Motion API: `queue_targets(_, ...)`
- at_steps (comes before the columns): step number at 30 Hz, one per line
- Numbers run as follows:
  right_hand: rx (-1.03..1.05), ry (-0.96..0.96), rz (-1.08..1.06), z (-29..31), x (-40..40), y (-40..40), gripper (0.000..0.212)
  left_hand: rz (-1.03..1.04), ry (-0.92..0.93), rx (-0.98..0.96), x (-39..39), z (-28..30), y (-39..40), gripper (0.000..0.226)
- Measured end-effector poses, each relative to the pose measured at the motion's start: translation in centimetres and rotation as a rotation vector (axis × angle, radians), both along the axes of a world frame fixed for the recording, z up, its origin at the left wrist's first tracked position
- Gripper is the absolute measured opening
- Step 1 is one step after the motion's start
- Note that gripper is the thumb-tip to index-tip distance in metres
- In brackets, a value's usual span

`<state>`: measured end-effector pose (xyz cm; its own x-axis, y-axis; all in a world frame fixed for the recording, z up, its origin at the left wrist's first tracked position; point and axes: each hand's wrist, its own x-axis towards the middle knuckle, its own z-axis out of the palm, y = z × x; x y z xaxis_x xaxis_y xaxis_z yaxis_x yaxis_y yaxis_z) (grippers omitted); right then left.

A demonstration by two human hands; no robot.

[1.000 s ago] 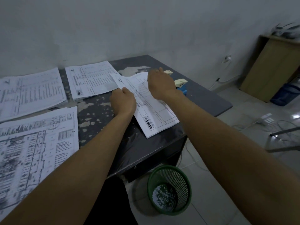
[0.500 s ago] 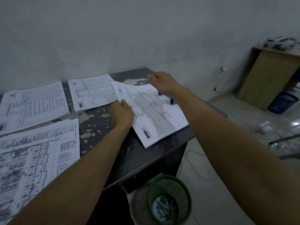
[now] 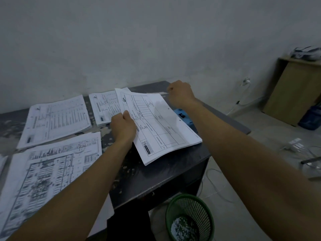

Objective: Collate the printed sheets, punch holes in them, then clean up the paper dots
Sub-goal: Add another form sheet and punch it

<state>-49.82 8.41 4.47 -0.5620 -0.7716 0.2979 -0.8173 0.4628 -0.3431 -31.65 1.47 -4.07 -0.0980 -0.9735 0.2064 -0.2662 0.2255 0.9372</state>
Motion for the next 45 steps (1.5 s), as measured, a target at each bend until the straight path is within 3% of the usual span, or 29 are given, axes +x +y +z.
queue_targets(2,0.000,0.127,0.000,-0.1,0.9,-0.5,0.017,0.010,0.001,-0.018,1.3,0.5,-0.5,0.042)
queue_targets(5,-0.121,0.136,0.057,-0.4,2.2,-1.2,0.028,0.026,0.011,-0.053,3.4,1.5,-1.5,0.043)
queue_targets(11,-0.304,-0.165,0.191,-0.4,6.2,-2.7,0.019,0.078,0.106,-0.097,8.8,3.3,-3.1,0.044)
queue_targets(16,-0.218,-0.486,0.237,0.0,10.2,-4.6,0.031,0.143,0.128,-0.127,14.7,4.4,-4.9,0.040)
queue_targets(19,-0.152,-0.659,0.283,0.3,13.1,-6.3,0.022,0.185,0.094,-0.160,18.3,4.9,-6.1,0.043)
queue_targets(22,-0.143,-0.750,0.354,0.7,16.5,-8.0,0.011,0.211,0.067,-0.185,22.1,5.2,-7.3,0.046)
queue_targets(29,-0.055,-0.826,0.510,0.4,24.4,-11.9,0.016,0.286,-0.007,-0.103,31.7,5.5,-11.3,0.040)
queue_targets(33,-0.040,-0.850,0.551,-0.2,28.8,-14.4,0.016,0.335,-0.120,-0.122,36.1,5.4,-13.2,0.037)
queue_targets(39,-0.016,-0.846,0.542,-1.4,33.6,-17.9,0.024,0.384,-0.453,-0.180,40.1,5.6,-16.6,0.044)
queue_targets(45,-0.027,-0.791,0.477,-3.0,36.2,-22.4,0.019,0.375,-0.617,-0.148,41.9,5.8,-22.0,0.040)
